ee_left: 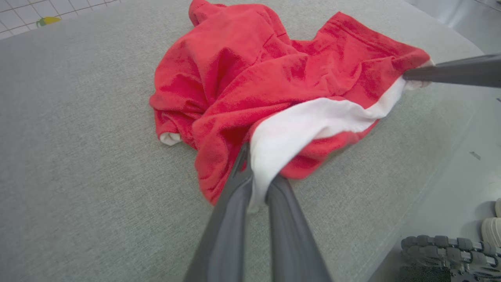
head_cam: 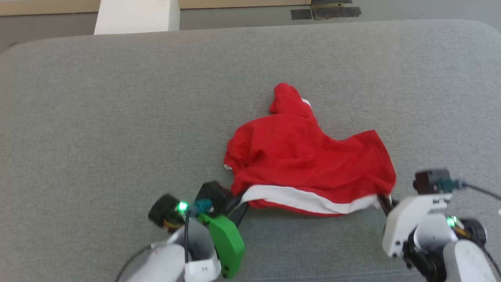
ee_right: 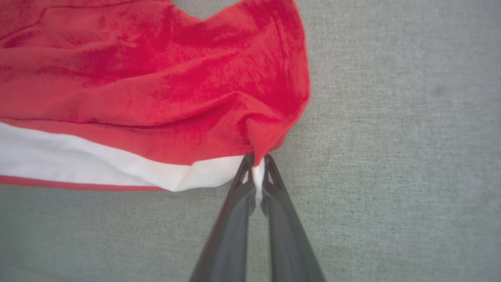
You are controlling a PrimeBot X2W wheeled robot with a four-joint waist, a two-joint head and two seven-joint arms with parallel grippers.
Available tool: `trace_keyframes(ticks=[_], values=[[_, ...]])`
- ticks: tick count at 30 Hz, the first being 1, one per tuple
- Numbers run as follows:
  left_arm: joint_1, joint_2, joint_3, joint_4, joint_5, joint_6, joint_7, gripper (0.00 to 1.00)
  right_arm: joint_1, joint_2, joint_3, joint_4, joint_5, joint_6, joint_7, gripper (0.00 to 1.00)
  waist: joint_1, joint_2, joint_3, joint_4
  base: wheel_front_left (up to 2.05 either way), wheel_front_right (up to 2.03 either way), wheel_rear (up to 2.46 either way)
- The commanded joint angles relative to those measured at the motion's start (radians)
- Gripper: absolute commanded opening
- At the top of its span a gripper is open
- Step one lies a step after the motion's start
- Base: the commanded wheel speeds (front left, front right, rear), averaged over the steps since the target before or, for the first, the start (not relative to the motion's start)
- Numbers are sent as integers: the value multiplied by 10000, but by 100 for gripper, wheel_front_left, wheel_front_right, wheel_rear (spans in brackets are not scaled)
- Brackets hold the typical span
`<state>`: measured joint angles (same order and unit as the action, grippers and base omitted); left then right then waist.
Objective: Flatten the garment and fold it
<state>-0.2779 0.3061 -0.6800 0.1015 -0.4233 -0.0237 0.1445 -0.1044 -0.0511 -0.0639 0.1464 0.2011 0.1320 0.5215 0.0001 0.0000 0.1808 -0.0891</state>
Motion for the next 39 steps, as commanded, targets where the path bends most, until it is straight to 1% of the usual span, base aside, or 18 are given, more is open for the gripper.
trace_keyframes(ticks=[1,3,5,7,8,10,12,13,16,18,21,23,26,28,30,32,34,39], values=[[-393,262,4,-376,7,-245,150,0,-288,9,147,-481,35,-13,245,0,-1,0,1,-96,0,0,0],[-901,643,23,-943,-39,-541,549,0,-780,9,368,-1132,-101,-13,720,0,-1,0,98,-181,0,0,0],[-1515,934,116,-1477,-401,-777,1085,0,-1490,9,517,-1645,-313,-13,1204,0,-1,0,286,-213,0,0,0],[-2384,1360,169,-1842,-690,-938,1701,0,-2401,-16,657,-1944,-403,-13,1711,0,-1,0,547,-244,0,0,0],[-3024,1588,264,-2004,-1057,-999,2081,0,-3121,-136,778,-2044,-516,-13,2006,0,-1,0,776,-274,0,0,0],[-4129,2033,282,-2064,-1492,-1049,2614,0,-4290,-240,917,-2022,-443,-13,2334,0,-1,0,1185,-329,0,0,0],[-5173,2104,568,-1946,-2424,-1061,2935,0,-5519,-360,972,-1839,-400,-13,2537,0,-1,0,1643,-363,0,0,0],[-5696,2234,562,-1878,-2620,-1063,3079,0,-6061,-409,1006,-1734,-403,-13,2553,0,-1,0,1838,-377,0,0,0],[-7463,2637,463,-1407,-2794,-1066,3386,0,-7878,-630,1166,-1261,-720,-13,2444,0,-1,0,2506,-419,0,0,0],[-8445,2716,446,-968,-2763,-1067,3400,0,-8937,-686,1194,-854,-949,-13,2203,0,-1,0,2900,-442,0,0,0],[-9738,2575,613,-141,-2723,-1068,3217,0,-10293,-722,1146,-256,-1449,-13,1467,0,-1,0,3422,-448,0,0,0],[-10595,2430,800,471,-2515,-1066,2869,0,-11044,-705,1056,201,-1790,-13,959,0,-1,0,3677,-455,0,0,0],[-11701,2102,1162,1127,-2031,-882,1936,0,-12092,-566,675,700,-2156,-13,-85,0,-1,0,3969,-470,0,0,0],[-12171,1817,1426,1479,-1794,-665,1089,0,-12565,-448,386,944,-2320,-13,-846,0,-1,0,4056,-470,0,0,0],[-12410,1643,1517,1820,-1559,-580,369,0,-12807,-371,264,1183,-2459,-13,-1461,0,-1,0,4059,-459,0,0,0],[-12437,1552,1536,2123,-1423,-560,-161,0,-12853,-352,250,1435,-2594,-13,-1923,0,-1,0,4017,-460,0,0,0],[-12208,1580,1376,2372,-1352,-641,-397,0,-12625,-312,289,1695,-2504,-13,-2121,0,-1,0,3903,-454,0,0,0],[-10704,1970,858,2558,-1482,-828,-587,0,-11057,-299,929,1943,-1675,-13,-1992,0,-1,0,3335,-390,0,0,0]])
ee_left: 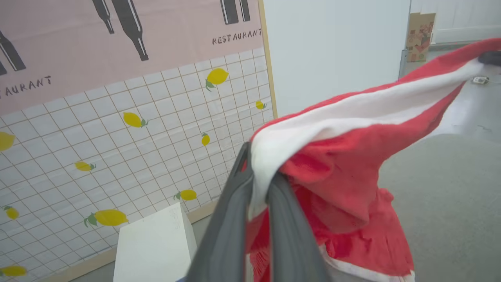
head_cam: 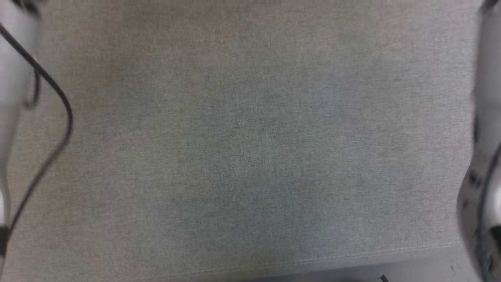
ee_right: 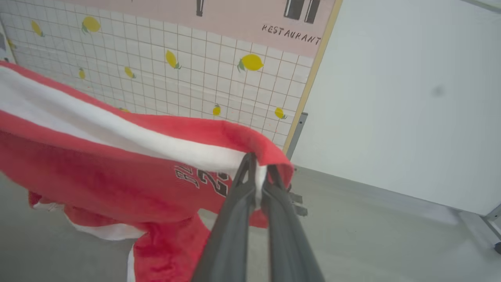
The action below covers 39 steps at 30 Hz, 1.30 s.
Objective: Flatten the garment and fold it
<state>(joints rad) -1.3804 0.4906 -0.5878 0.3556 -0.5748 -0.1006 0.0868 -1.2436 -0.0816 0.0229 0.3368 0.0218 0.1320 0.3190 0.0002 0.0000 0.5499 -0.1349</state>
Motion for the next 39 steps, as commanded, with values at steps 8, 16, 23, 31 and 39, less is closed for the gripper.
trace_keyframes(ticks=[8,16,23,31,39], values=[[4724,810,-1190,-1113,-865,-65,174,0,5021,-773,1264,-1543,2045,-13,1448,0,-2,0,-1818,481,0,0,0],[8894,1098,-1856,-2591,-1942,851,96,0,9884,-660,395,-3900,2483,-13,2902,0,-2,0,-3027,739,0,0,0],[11185,1466,-2214,-3443,-2739,1734,564,0,12726,11,-542,-5141,2218,-13,3970,0,-2,0,-3734,845,0,0,0],[12811,2073,-2421,-4670,-3079,2942,1105,0,14608,288,-1204,-6212,2034,-13,5015,0,-2,0,-4068,1033,0,0,0],[12372,1738,-2662,-5488,-2273,2863,618,0,14619,310,-1569,-7212,1794,-13,5143,0,-2,0,-4072,1330,0,0,0]])
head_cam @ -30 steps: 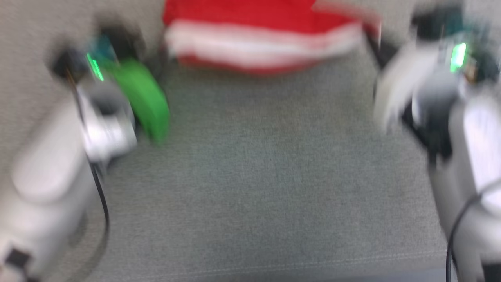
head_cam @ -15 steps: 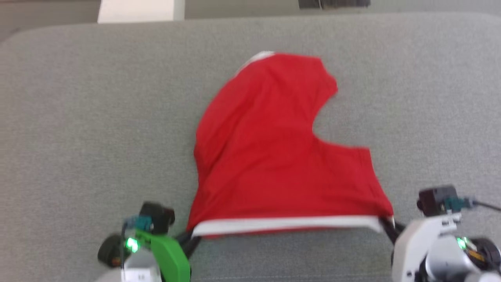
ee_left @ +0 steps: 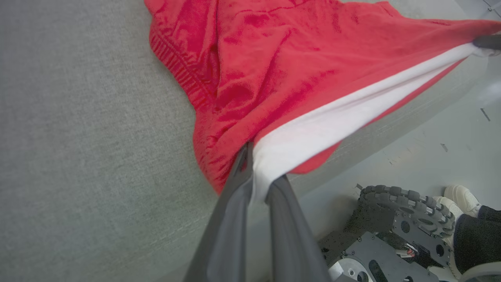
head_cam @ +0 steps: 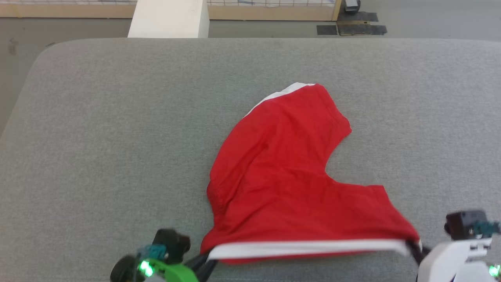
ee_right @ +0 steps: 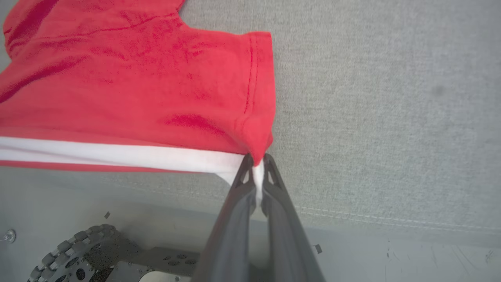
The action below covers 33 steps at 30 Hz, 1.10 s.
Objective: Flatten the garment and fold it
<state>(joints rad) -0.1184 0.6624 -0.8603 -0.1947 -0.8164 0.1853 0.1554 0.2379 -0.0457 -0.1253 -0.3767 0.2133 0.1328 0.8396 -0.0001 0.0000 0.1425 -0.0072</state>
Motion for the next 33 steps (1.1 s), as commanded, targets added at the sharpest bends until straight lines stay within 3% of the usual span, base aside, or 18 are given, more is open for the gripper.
trace_keyframes(ticks=[1,9,17,26,33], values=[[-422,-70,39,3,276,-60,-137,0,-385,-48,-51,-156,-242,-21,-98,0,1,0,9,87,0,0,0],[-2018,-975,78,634,658,-629,-302,0,-3308,-1216,862,465,-608,-21,192,0,1,0,376,509,0,0,0],[-3703,-1856,455,1949,502,-1050,-273,0,-7064,-2191,1791,2889,-617,-21,252,0,1,0,1570,1280,0,0,0],[-5413,-2915,636,3810,348,-1586,-320,0,-10223,-2443,2611,6024,-943,-21,21,0,1,0,3102,1987,0,0,0],[-6215,-3481,693,4966,348,-1570,-299,0,-11718,-2474,3197,7842,-1135,-21,-193,0,1,0,3771,2350,0,0,0]])
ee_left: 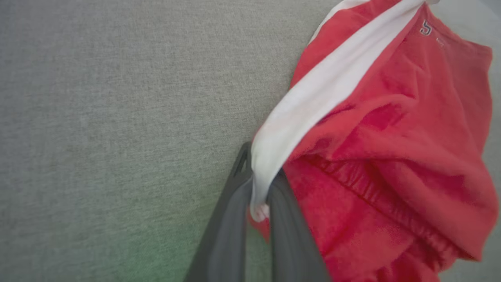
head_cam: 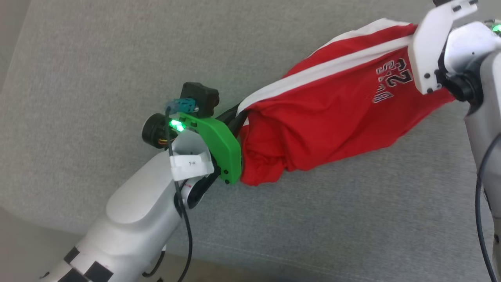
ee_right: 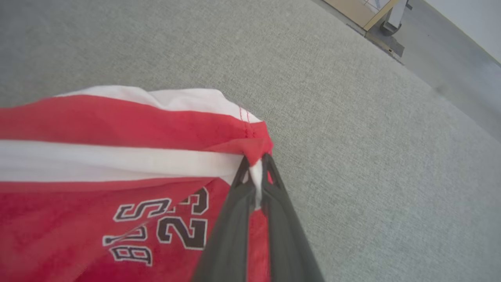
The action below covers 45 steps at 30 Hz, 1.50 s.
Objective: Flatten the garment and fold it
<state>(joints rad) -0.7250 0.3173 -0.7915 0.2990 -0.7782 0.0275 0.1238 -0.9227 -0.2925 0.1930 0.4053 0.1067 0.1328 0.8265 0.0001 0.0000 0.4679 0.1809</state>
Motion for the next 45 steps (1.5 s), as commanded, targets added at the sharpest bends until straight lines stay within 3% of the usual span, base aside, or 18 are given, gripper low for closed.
trace_keyframes(ticks=[1,7,8,9,10,11,17,24,29,33,36,39,45], values=[[-193,-90,-6,116,-65,-6,51,0,-238,-14,70,203,-83,-21,-66,0,-1,0,566,503,0,0,0],[-261,-386,-193,395,-202,-222,160,0,-809,-156,606,1287,43,-21,120,0,-1,0,711,602,0,0,0],[-246,-428,-204,403,-228,-238,142,18,-855,-140,606,1434,114,-21,151,0,-1,0,707,597,0,0,0],[-240,-453,-211,390,-222,-252,86,55,-876,-128,632,1509,162,-21,138,37,-1,0,687,587,0,0,0],[-218,-481,-213,364,-218,-260,6,100,-886,-124,678,1581,243,-21,88,90,-1,0,646,568,0,0,0],[-187,-492,-223,336,-214,-269,-49,100,-878,-133,711,1646,324,-21,49,100,-1,0,592,547,0,0,0],[321,-243,-199,-116,-63,-150,-647,100,-448,-259,1007,1563,1100,-21,-644,100,-1,0,-115,317,0,0,0],[1416,285,226,-1148,158,451,-1994,100,795,-792,1324,578,2076,-21,-1911,100,-1,0,-1239,101,0,0,0],[2176,503,805,-1452,552,995,-3485,100,1904,-770,643,-153,2447,-21,-3414,100,-1,0,-1688,38,0,0,0],[2682,135,1962,-1761,1036,1081,-3840,100,2660,-540,-122,-416,2431,-21,-4694,100,-1,0,-1783,37,0,0,0],[3328,-730,3728,-2406,1851,772,-3850,100,2999,-258,-813,-258,2354,-21,-5512,100,-1,0,-1746,54,0,0,0],[3995,-1637,5134,-2685,2706,77,-3852,100,3020,61,-1408,231,2286,-21,-5961,100,-1,0,-1654,25,0,0,0],[4526,-2528,6748,-2840,4180,-984,-3854,100,2492,514,-2049,1511,2102,-21,-5754,100,-1,0,-1423,59,0,0,0]])
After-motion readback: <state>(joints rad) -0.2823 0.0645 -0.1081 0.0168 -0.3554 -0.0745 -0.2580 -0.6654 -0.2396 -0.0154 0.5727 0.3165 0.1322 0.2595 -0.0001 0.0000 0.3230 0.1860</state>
